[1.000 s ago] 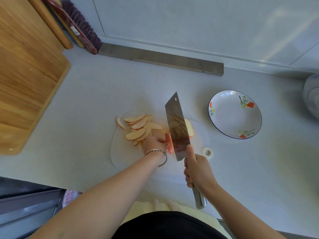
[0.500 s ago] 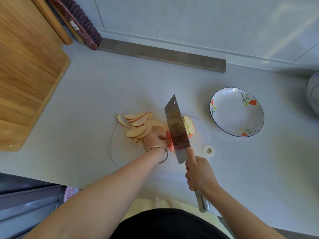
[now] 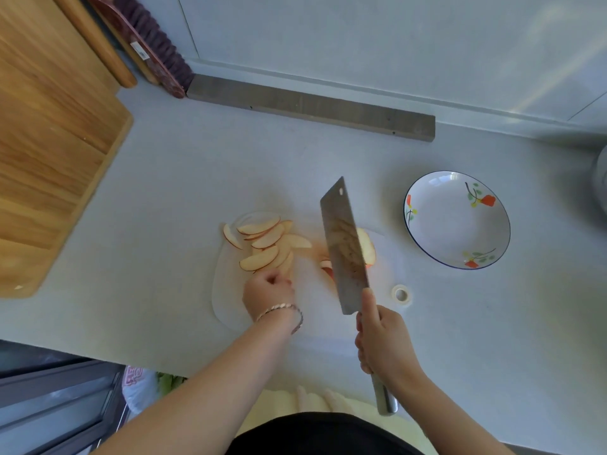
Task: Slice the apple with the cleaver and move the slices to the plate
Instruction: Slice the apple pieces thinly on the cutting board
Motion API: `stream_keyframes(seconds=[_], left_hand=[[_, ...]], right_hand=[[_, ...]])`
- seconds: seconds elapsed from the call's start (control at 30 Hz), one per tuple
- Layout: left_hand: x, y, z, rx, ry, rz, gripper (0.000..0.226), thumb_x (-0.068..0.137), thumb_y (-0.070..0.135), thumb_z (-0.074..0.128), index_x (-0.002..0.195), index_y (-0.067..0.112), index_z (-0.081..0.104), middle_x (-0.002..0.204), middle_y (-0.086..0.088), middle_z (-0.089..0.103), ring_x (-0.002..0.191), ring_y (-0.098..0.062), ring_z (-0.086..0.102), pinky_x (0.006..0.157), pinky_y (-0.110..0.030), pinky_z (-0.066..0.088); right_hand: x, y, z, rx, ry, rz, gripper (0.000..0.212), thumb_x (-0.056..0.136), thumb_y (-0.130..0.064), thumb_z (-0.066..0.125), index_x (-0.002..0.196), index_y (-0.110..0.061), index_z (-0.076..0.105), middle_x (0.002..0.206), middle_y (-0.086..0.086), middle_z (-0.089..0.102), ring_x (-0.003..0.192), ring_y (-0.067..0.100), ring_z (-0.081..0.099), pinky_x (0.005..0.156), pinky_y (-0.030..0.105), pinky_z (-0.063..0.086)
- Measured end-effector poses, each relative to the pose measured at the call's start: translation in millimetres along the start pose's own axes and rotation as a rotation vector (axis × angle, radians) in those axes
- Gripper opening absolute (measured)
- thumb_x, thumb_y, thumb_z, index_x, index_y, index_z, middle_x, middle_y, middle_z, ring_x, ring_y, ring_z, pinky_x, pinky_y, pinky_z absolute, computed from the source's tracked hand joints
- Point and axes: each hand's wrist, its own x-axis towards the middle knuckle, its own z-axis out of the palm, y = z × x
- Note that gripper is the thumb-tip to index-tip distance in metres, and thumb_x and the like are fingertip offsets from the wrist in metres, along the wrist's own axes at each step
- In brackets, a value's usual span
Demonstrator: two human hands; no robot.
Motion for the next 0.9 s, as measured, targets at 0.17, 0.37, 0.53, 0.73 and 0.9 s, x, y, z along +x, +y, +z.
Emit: stream_keyframes(seconds=[0.17,0.37,0.53,0.73,0.9], left_hand=[[-1,2,-11,0.141,-0.099,0.148,0.029,0.085,0.000,0.053,0.065,0.020,0.061,0.076,-0.008,0.062,0.071,-0.028,0.063,0.075,-0.042,0.057],[3,27,1,0.692,-0.369,0.511,0.018,0.084,0.019,0.051,0.067,0.022,0.054,0.063,0.004,0.053,0.067,-0.021,0.051,0.054,-0.022,0.033],[1,27,21,0.902,-0.467,0.592,0.032,0.087,0.022,0.043,0.055,0.018,0.038,0.063,0.002,0.047,0.068,-0.024,0.048,0.052,-0.024,0.028],[-8,13,36,0.870,-0.393,0.265,0.027,0.081,0.037,0.059,0.069,0.014,0.050,0.063,0.000,0.050,0.069,-0.022,0.052,0.061,-0.028,0.041],[-7,12,33,0.249,-0.533,-0.205,0.004,0.088,-0.001,0.056,0.088,0.002,0.055,0.068,-0.009,0.051,0.054,-0.015,0.047,0.046,-0.024,0.044]], right_hand=[[14,-9,-22,-0.132,0.050,-0.071,0.045,0.098,-0.038,0.033,0.059,-0.017,0.039,0.044,-0.001,0.037,0.042,0.017,0.035,0.050,0.031,0.032],[11,-12,-29,-0.044,0.045,0.038,0.051,0.096,-0.050,0.034,0.065,-0.010,0.040,0.049,0.003,0.035,0.037,0.015,0.033,0.040,0.021,0.031],[8,-15,-40,-0.047,0.058,0.005,0.055,0.095,-0.054,0.032,0.064,-0.009,0.039,0.045,0.000,0.036,0.034,0.012,0.033,0.040,0.021,0.032],[4,-12,-44,-0.032,0.044,0.013,0.055,0.092,-0.056,0.036,0.061,-0.011,0.037,0.041,-0.002,0.034,0.033,0.014,0.030,0.040,0.021,0.030],[1,-7,-42,-0.032,0.008,0.026,0.052,0.093,-0.054,0.036,0.061,-0.013,0.034,0.045,-0.001,0.031,0.035,0.013,0.026,0.040,0.020,0.026]])
